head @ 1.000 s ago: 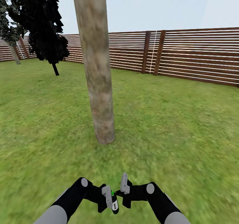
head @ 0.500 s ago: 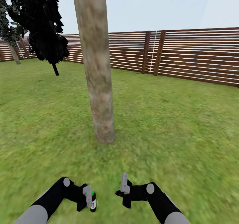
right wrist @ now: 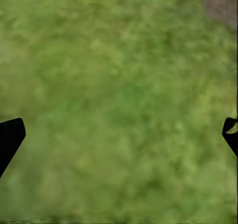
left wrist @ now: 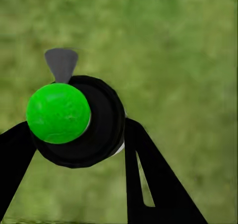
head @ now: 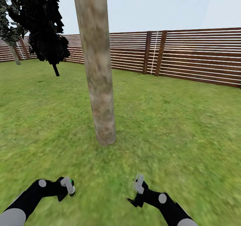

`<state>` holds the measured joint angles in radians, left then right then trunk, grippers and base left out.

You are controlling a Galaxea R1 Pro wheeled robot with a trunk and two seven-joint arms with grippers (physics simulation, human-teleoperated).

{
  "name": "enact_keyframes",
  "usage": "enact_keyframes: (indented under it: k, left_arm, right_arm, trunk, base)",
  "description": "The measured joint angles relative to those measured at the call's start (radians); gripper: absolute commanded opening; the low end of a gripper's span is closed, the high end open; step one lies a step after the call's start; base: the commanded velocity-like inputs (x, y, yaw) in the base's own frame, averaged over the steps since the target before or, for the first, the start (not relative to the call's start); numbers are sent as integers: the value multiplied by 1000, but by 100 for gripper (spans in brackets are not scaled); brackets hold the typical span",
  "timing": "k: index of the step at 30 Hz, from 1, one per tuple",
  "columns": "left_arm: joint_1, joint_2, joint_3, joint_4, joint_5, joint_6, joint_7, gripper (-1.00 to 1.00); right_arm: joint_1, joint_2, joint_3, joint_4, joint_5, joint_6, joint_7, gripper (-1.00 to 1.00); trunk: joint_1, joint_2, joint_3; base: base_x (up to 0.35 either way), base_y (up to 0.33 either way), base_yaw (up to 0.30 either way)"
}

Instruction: In the garden, pick up the pesticide atomizer on the floor and spray pesticide onto both trees until each tree trunk is fully covered.

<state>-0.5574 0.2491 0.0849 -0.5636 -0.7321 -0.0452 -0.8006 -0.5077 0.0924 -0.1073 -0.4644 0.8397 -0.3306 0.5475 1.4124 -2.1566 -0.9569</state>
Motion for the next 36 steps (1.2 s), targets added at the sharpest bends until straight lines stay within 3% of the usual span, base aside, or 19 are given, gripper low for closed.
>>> enact_keyframes:
  k: [1,2,4,5,7,8,11,12,16,23,29,36]
  left_arm:
    - [0,-8,76,32,5,1,43,-100]
    - [1,-19,171,76,20,1,101,-100]
    - [1,-32,277,134,38,2,199,-100]
    - [1,-37,320,168,43,2,262,-100]
    - [1,-52,360,232,53,4,372,-100]
    - [1,-76,372,272,69,15,465,-100]
    - [-3,-124,379,289,103,98,560,-100]
    - [-6,-147,378,287,120,166,577,-100]
    - [-11,-165,375,285,129,217,586,-100]
    - [-18,-168,377,285,140,232,598,-100]
    - [-47,-206,377,273,155,280,599,-100]
    - [-100,-216,378,209,168,339,600,-100]
  right_arm:
    - [1,-19,-86,77,-2,-2,-93,100]
    - [1,-46,-198,159,-6,-4,-206,100]
    - [2,-76,-323,237,-8,-6,-345,100]
    - [2,-86,-370,263,-7,-6,-421,100]
    - [6,-92,-412,280,-16,-6,-555,100]
    - [17,-94,-428,285,-18,-12,-667,100]
    - [33,-95,-433,290,-46,-16,-751,100]
    - [39,-95,-434,291,-83,-17,-768,100]
    - [42,-96,-434,292,-163,-17,-776,100]
    - [44,-91,-434,315,-178,-19,-778,100]
    - [44,-93,-434,340,-178,-19,-778,100]
    - [44,-94,-433,340,-177,-19,-778,100]
  trunk:
    - [0,0,0]
    - [0,0,0]
    - [0,0,0]
    - [0,0,0]
    - [0,0,0]
    - [0,0,0]
    - [0,0,0]
    - [0,0,0]
    - [0,0,0]
    - [-1,0,0]
    - [-1,0,0]
    - [0,0,1]
  base:
    - [0,0,0]
    - [0,0,0]
    - [0,0,0]
    - [0,0,0]
    - [0,0,0]
    - [0,0,0]
    - [0,0,0]
    - [0,0,0]
    - [21,0,0]
    - [292,0,0]
    - [317,-75,0]
    - [80,-200,-165]
